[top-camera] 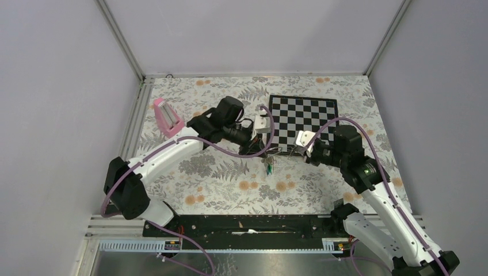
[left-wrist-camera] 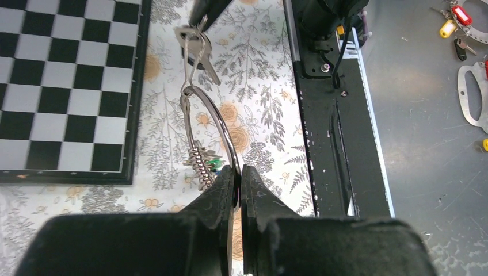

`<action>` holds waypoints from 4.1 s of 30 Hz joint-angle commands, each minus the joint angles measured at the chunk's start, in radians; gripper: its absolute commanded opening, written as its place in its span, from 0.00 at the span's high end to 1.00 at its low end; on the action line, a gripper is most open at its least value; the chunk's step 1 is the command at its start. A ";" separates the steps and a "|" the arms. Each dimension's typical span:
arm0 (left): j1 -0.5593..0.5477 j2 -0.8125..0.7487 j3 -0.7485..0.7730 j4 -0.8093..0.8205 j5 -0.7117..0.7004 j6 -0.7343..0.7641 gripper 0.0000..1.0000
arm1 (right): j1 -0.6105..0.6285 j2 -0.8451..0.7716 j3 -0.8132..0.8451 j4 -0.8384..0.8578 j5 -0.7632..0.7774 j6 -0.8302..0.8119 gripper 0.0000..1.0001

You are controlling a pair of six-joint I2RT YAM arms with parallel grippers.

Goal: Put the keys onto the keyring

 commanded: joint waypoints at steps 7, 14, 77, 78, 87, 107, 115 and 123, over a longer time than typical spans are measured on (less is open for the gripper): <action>0.046 -0.098 0.103 -0.012 0.038 0.019 1.00 | -0.006 -0.009 -0.121 0.066 0.002 -0.015 0.89; 0.052 -0.099 0.131 -0.014 0.045 0.002 1.00 | -0.006 -0.009 -0.131 0.070 -0.024 -0.009 0.67; 0.014 0.084 0.206 -0.222 0.016 -0.082 1.00 | 0.051 0.122 0.094 0.051 -0.025 -0.127 0.90; 0.012 0.085 0.205 -0.223 0.020 -0.081 1.00 | 0.051 0.120 0.093 0.049 -0.023 -0.127 0.90; 0.009 0.108 0.185 -0.222 0.142 -0.074 1.00 | 0.053 0.120 0.073 0.117 -0.040 -0.054 0.80; -0.013 0.147 0.162 -0.223 0.230 -0.068 1.00 | 0.053 0.159 0.086 0.217 -0.141 0.143 0.50; 0.012 0.145 0.142 -0.191 0.286 -0.078 1.00 | 0.043 0.107 0.070 0.178 -0.048 0.143 0.47; 0.068 0.099 0.117 -0.110 0.289 -0.127 1.00 | 0.008 0.060 0.049 0.109 -0.051 0.177 0.47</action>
